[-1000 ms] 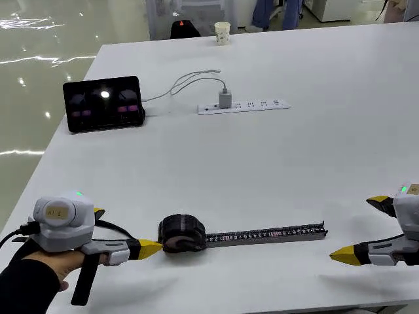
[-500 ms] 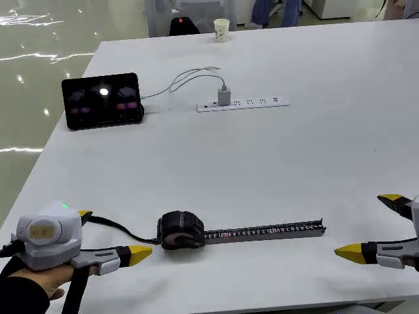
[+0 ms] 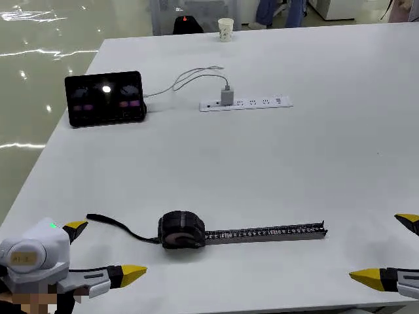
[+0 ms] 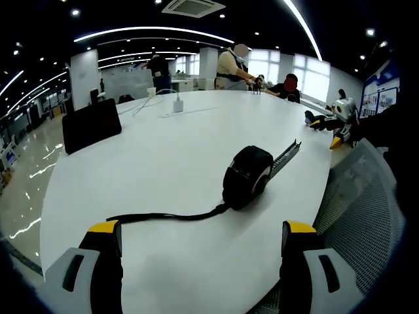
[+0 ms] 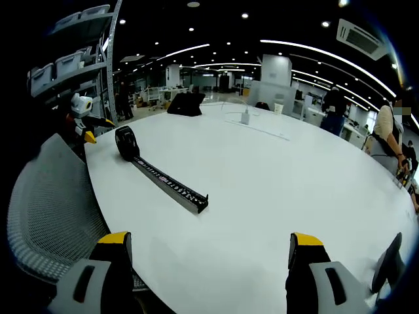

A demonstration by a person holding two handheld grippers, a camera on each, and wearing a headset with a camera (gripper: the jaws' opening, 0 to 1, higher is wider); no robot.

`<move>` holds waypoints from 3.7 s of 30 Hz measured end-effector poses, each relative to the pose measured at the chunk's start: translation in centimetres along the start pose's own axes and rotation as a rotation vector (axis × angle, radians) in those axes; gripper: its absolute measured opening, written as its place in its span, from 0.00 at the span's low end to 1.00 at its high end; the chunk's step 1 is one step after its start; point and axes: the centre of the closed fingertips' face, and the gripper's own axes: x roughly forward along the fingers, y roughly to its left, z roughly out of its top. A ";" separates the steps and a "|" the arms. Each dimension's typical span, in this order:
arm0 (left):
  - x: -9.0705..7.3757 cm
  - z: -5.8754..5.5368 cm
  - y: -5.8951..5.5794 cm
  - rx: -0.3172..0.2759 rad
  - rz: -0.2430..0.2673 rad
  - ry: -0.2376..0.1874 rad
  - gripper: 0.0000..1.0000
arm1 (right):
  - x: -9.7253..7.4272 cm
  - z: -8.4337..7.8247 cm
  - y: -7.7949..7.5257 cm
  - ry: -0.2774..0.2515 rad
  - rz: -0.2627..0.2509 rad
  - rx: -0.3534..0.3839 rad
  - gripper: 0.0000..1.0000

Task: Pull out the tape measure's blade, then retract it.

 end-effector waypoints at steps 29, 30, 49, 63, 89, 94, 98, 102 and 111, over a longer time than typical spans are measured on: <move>-0.3 0.3 -0.3 -0.047 -0.013 0.020 0.99 | -1.1 -1.2 0.4 0.070 0.003 -0.015 0.99; -0.3 0.4 -0.6 -0.050 -0.014 0.020 0.99 | -1.1 -1.2 0.4 0.075 0.006 -0.018 0.99; 2.5 2.6 -3.2 -0.070 -0.008 0.021 0.99 | -0.1 0.6 0.2 0.130 0.089 -0.107 0.99; 4.8 4.6 -5.0 -0.127 0.003 -0.016 0.99 | 1.3 1.9 -0.4 0.185 0.158 -0.253 0.99; 7.9 8.3 -6.0 -0.173 0.164 -0.098 0.99 | 4.7 4.7 -0.9 0.251 0.275 -0.414 0.99; 8.3 8.2 -5.5 -0.211 0.229 -0.127 0.99 | 5.4 4.8 -0.7 0.267 0.291 -0.434 0.99; 9.2 7.1 -5.2 -0.229 0.259 -0.113 0.99 | 5.8 5.1 -0.6 0.268 0.300 -0.432 0.99; 9.5 6.5 -5.1 -0.279 0.280 -0.119 0.99 | 6.2 5.1 -0.4 0.276 0.307 -0.440 0.99; 9.8 6.6 -4.8 -0.299 0.309 -0.185 0.99 | 7.3 4.7 0.1 0.303 0.340 -0.467 0.99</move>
